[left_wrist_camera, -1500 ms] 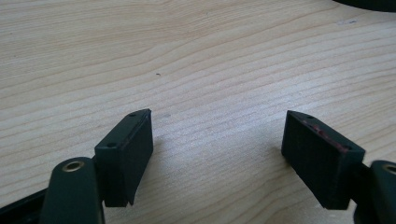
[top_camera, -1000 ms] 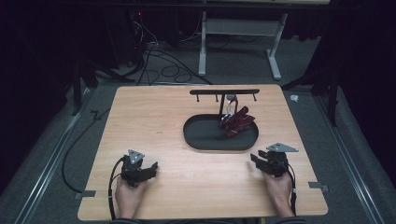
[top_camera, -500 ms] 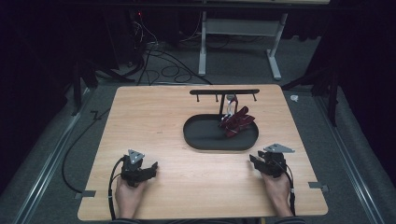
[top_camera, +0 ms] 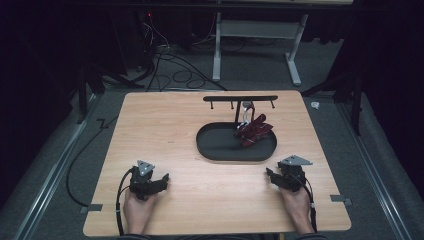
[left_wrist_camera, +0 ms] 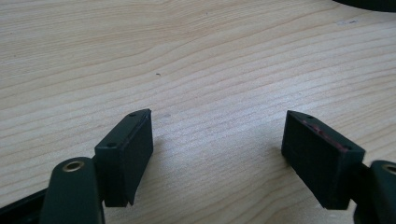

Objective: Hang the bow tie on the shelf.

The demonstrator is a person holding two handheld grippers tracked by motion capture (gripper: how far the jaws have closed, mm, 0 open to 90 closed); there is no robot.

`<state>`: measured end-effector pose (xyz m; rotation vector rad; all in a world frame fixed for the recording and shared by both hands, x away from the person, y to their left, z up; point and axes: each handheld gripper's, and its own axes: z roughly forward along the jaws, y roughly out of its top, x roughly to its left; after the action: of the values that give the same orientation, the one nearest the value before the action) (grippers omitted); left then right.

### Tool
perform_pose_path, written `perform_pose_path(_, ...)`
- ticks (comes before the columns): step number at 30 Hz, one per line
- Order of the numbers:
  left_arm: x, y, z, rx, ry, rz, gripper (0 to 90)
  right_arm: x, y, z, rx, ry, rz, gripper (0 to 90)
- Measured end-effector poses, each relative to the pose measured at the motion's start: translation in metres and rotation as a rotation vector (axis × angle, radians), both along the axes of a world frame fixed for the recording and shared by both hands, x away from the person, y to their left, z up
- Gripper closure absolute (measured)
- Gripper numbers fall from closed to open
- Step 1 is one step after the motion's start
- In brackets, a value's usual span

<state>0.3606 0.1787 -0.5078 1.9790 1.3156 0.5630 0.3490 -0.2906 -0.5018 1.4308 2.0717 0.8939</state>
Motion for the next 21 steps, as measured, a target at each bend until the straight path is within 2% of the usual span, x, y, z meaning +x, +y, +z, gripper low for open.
perform_pose_path(6,-0.0001,0.0,0.0,0.0,0.0,0.0,25.3,0.0002,0.0002,-0.0002,-0.001,0.004,0.008,41.7)
perform_pose_path(21,-0.0001,0.0,0.0,0.0,0.0,0.0,25.3,0.0003,0.0005,-0.0002,-0.002,0.01,0.014,38.1)
